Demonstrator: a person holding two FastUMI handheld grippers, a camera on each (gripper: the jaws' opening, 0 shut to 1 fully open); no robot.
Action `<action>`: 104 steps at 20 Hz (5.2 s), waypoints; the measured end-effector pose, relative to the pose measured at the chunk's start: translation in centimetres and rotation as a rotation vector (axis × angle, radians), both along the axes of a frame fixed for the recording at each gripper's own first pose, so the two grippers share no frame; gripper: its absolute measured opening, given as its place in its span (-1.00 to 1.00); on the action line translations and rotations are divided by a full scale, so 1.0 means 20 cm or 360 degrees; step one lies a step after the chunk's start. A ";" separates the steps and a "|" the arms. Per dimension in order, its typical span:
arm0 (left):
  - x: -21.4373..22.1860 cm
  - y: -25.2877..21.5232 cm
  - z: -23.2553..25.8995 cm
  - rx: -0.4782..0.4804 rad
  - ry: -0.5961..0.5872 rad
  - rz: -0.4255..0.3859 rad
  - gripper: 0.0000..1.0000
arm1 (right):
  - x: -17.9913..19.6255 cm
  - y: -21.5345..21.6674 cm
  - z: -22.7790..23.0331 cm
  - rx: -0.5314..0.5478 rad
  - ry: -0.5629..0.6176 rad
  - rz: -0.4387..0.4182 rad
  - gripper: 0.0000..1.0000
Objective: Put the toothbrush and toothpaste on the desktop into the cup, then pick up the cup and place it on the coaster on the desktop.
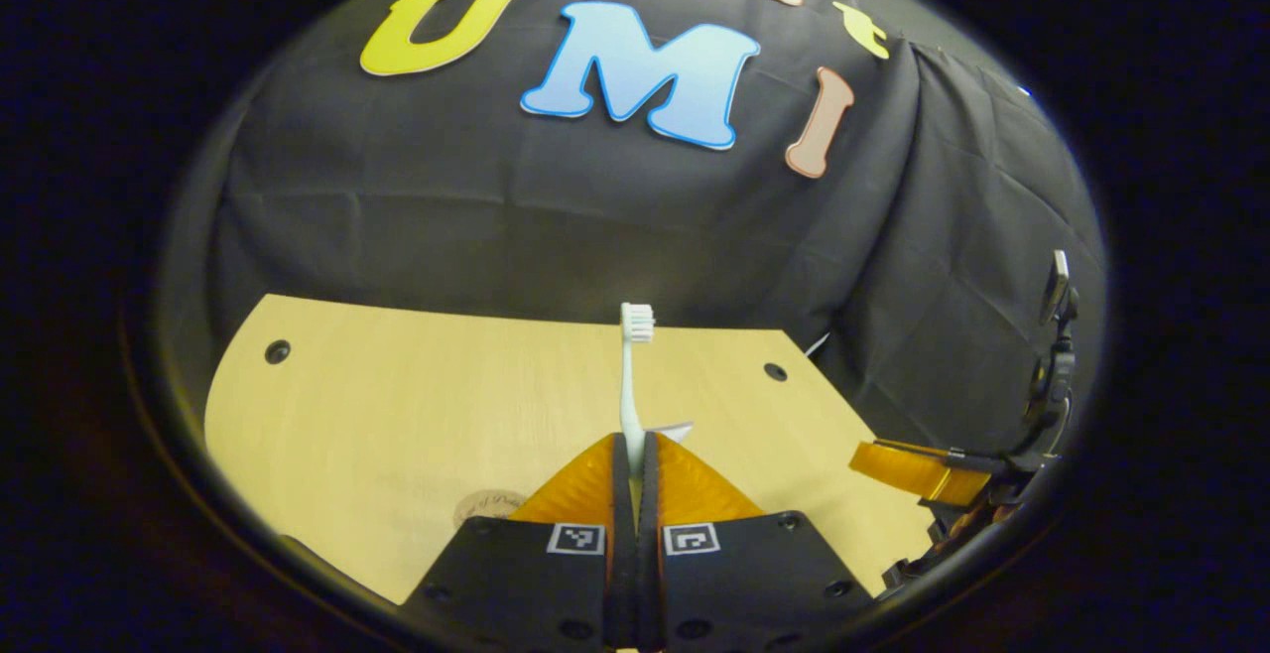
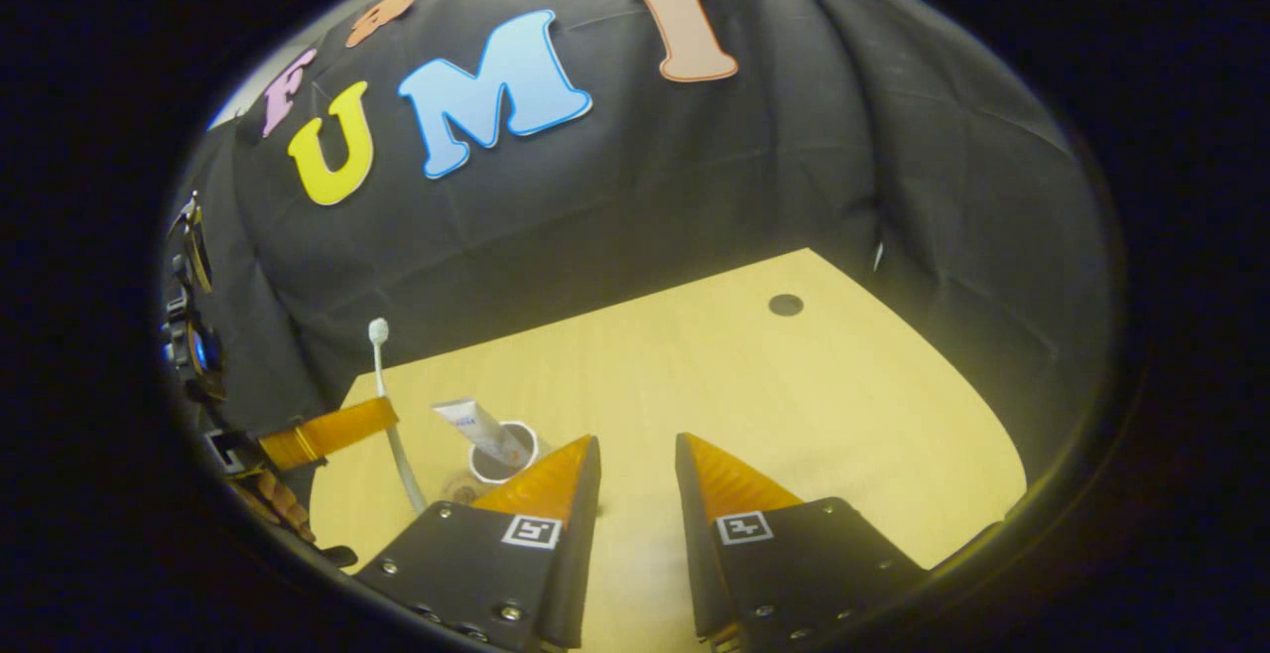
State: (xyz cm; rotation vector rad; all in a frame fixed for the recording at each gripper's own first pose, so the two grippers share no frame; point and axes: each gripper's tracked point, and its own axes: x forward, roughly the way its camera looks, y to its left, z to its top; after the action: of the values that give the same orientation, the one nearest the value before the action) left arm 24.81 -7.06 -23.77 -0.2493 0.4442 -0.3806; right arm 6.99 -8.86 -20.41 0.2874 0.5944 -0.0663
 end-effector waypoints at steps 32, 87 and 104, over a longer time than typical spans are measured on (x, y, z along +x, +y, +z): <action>0.20 -0.10 -0.12 0.0075 -0.0363 0.0544 -0.02 | -0.10 -0.46 -0.12 -0.0018 0.0159 -0.0037 -0.20; -0.73 0.80 -0.26 0.0136 0.0054 0.0774 0.61 | 0.22 0.60 -0.63 -0.0617 0.0687 0.1313 -0.19; -0.79 0.84 -0.23 0.0123 0.0046 0.0804 0.60 | 0.19 0.64 -0.63 -0.0529 0.0575 0.1178 -0.79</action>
State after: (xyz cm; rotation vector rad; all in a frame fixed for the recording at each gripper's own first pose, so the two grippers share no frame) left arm 8.99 9.70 -28.28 -0.2823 0.4072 0.1341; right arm 10.71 3.91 -33.05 -0.2852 1.0028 0.5027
